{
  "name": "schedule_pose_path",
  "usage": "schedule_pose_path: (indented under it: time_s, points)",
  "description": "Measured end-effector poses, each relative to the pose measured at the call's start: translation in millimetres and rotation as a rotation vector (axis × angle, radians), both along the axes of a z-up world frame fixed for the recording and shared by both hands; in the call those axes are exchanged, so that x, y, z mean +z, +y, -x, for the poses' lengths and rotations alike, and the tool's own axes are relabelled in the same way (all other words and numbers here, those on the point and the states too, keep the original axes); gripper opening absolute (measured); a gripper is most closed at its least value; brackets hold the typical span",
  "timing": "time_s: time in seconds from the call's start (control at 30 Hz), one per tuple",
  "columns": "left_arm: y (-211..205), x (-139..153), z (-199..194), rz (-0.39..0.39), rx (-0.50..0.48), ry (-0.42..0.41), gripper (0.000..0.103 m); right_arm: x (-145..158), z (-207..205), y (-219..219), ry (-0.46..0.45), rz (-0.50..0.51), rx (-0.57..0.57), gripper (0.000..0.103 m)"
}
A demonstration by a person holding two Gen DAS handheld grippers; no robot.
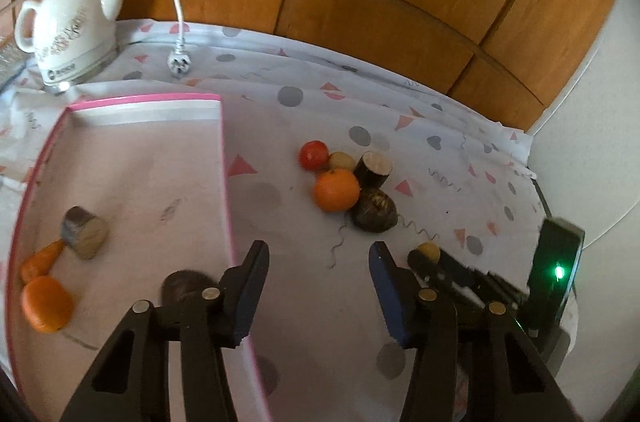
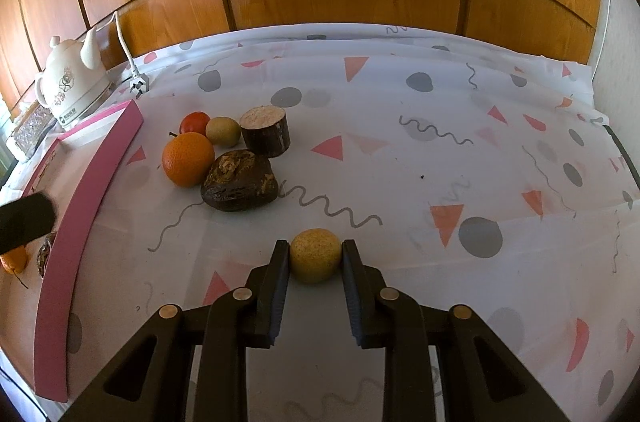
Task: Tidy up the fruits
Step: 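Grasp the mandarin with the left gripper while the right gripper holds the tan fruit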
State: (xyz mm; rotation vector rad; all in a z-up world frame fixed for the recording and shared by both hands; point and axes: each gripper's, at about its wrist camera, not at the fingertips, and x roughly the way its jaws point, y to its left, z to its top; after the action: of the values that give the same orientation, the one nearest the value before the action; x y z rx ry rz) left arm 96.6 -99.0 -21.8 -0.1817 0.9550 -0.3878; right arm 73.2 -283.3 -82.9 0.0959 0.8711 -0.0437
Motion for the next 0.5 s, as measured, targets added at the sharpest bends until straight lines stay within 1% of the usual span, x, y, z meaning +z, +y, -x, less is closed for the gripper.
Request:
schedule_pose_path:
  time_s: [0.27, 0.43, 0.5]
  points:
    - [-20.4, -15.3, -36.0, 0.000, 0.025, 0.052, 0.053, -0.3, 0.1, -1.3, 0.001, -0.015, 0.002, 0.026]
    - [-30.0, -23.2, -56.4, 0.024, 0.037, 0.092, 0.057, -0.6, 0.5, -2.7, -0.003, -0.025, 0.003, 0.026]
    - [-34.5, -25.8, -61.9, 0.008, 0.037, 0.090, 0.057, -0.6, 0.6, -2.5, -0.002, -0.026, 0.003, 0.026]
